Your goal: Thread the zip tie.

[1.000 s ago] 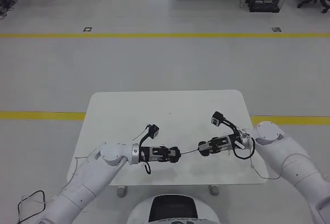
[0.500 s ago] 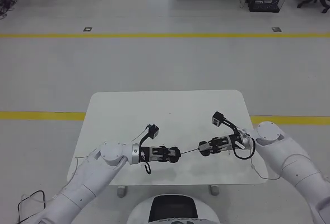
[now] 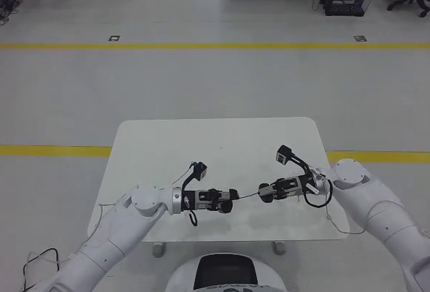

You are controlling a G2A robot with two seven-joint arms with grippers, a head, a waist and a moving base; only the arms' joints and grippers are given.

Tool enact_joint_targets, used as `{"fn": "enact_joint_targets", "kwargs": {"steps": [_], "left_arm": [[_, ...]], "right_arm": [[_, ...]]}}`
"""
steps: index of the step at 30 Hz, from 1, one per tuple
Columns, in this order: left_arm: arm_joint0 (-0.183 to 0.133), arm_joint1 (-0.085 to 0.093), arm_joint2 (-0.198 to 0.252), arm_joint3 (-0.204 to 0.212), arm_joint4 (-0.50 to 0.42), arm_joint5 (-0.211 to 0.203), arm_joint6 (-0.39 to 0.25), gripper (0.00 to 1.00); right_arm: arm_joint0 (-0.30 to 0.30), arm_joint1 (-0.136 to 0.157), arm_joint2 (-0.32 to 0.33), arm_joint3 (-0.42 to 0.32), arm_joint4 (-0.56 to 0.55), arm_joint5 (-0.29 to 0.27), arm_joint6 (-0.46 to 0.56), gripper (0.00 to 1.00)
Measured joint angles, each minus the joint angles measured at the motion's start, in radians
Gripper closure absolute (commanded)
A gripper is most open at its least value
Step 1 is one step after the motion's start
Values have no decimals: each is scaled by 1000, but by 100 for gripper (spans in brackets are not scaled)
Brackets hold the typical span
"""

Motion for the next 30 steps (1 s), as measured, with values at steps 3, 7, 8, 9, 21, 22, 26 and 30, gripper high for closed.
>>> {"fn": "enact_joint_targets", "kwargs": {"steps": [3,7,8,9,21,22,26,30], "left_arm": [[-3,-3,10,6,-7,7,20,0],[-8,-7,19,6,11,39,90,0],[-8,-7,19,6,11,39,88,0],[-8,-7,19,6,10,38,86,0],[-5,-21,45,9,-83,23,106,0],[-7,-24,50,14,-97,22,110,0],[-15,-30,60,24,-110,21,118,0],[-14,-29,60,23,-109,21,119,0]], "right_arm": [[2,-4,-5,3,4,0,0,100],[7,-8,-13,18,0,0,0,100],[8,-9,-13,18,0,0,0,100],[8,-8,-13,18,0,0,0,100],[-29,-13,6,-13,18,5,-64,100],[-31,-15,7,-13,23,5,-64,100],[-32,-19,8,-8,25,3,-63,100],[-32,-19,8,-8,24,3,-64,100]]}}
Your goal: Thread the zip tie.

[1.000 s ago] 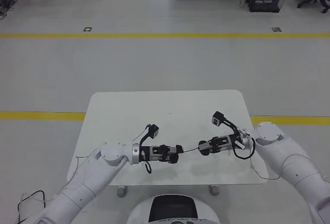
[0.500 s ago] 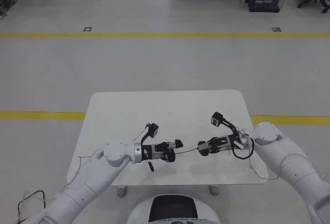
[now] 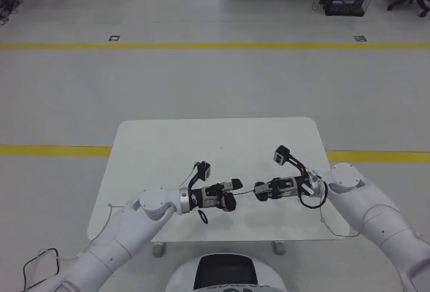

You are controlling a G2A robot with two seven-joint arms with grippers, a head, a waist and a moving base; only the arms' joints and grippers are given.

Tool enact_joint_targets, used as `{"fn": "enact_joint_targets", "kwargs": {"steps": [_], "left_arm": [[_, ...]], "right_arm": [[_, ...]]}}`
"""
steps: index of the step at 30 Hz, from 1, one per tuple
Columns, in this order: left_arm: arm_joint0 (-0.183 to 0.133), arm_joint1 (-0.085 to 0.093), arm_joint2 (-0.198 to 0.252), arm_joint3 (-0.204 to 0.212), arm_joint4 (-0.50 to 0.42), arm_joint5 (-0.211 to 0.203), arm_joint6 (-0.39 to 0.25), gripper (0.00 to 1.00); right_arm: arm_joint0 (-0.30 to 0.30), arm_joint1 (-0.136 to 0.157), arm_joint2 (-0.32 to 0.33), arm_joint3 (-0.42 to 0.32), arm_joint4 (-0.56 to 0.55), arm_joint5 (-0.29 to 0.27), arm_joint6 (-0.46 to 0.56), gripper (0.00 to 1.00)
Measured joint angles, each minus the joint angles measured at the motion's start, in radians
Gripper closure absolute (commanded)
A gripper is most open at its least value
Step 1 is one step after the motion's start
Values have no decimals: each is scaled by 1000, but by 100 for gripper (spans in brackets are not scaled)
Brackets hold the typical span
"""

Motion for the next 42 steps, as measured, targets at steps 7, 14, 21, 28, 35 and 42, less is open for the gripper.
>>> {"fn": "enact_joint_targets", "kwargs": {"steps": [7,14,21,28,35,42], "left_arm": [[9,-2,7,-14,5,10,46,0],[9,-2,10,-19,3,14,48,0],[8,-1,11,-20,2,17,45,0],[6,-1,14,-17,0,18,44,0],[3,-1,11,-6,-13,19,46,0],[4,0,6,0,-25,15,45,0]], "right_arm": [[-29,-2,15,-41,-18,10,-48,100],[-34,-10,21,-48,-24,15,-45,100],[-35,-19,27,-42,-32,19,-39,100],[-35,-27,31,-41,-38,21,-34,100],[-40,-32,43,-39,-47,20,-30,100],[-51,-32,61,-43,-56,25,-28,100]]}}
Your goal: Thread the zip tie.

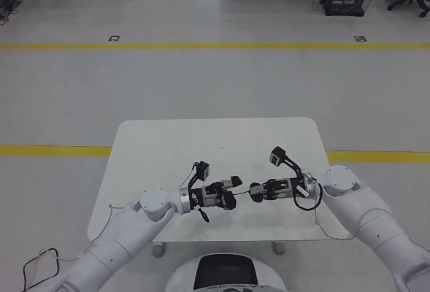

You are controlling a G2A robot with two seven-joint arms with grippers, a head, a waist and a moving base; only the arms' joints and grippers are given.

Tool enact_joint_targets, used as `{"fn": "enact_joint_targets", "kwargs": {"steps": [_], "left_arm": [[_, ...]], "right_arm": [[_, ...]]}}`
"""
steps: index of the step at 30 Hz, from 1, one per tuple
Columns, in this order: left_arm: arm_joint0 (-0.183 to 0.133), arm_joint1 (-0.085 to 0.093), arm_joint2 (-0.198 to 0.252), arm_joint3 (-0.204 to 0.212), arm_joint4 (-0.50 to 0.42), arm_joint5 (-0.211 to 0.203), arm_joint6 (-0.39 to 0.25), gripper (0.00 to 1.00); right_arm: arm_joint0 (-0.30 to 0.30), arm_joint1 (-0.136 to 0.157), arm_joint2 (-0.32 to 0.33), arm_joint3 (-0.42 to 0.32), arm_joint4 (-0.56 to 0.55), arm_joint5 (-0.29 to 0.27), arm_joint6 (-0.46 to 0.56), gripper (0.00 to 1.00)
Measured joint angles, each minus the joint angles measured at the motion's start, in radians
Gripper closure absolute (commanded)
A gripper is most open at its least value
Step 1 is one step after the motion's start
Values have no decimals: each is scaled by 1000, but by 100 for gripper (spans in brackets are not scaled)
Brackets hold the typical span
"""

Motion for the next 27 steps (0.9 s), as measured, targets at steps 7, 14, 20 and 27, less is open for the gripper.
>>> {"fn": "enact_joint_targets", "kwargs": {"steps": [7,14,20,27], "left_arm": [[0,-1,8,-2,2,5,-4,0],[-5,-3,12,2,-2,2,-7,0],[-6,-3,12,4,-8,-1,-11,0],[-4,-1,9,6,-10,-3,-10,0]], "right_arm": [[-5,-4,10,-5,-4,3,4,100],[-6,-10,13,-6,-12,8,10,100],[-7,-15,16,1,-17,12,11,100],[-10,-18,28,5,-23,11,13,100]]}}
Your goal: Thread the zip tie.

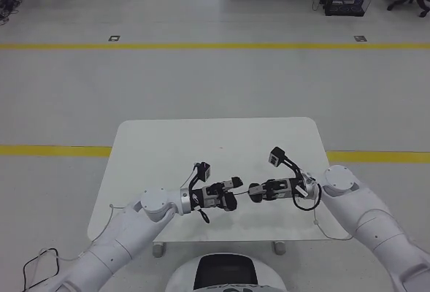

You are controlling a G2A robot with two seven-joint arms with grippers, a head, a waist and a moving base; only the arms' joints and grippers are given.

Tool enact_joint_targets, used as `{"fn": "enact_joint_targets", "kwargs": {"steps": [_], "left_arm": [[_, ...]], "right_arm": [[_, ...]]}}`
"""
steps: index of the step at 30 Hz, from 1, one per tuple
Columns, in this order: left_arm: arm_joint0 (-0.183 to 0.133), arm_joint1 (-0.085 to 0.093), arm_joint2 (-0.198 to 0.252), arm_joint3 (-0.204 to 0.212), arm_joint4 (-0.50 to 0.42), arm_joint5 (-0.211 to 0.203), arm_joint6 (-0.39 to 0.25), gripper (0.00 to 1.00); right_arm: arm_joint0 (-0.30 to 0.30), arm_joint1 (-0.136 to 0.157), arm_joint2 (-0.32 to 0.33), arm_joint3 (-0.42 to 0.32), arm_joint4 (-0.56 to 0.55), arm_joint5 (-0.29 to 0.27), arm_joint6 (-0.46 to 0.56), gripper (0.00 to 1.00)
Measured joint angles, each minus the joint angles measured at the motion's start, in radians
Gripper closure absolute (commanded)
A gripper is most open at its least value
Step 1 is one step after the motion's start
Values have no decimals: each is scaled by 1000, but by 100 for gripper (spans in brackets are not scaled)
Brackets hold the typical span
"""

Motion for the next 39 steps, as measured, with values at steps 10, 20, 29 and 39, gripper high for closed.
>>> {"fn": "enact_joint_targets", "kwargs": {"steps": [10,20,29,39], "left_arm": [[-1,0,3,-3,2,4,-1,0],[-5,-2,10,1,2,5,-1,0],[-7,-2,13,-1,3,6,-4,0],[-6,-2,16,-2,4,8,-3,11]], "right_arm": [[-12,-2,17,-8,-8,2,7,100],[-14,-7,23,-11,-16,5,12,100],[-18,-11,31,-11,-20,7,8,100],[-22,-16,37,-13,-26,7,11,100]]}}
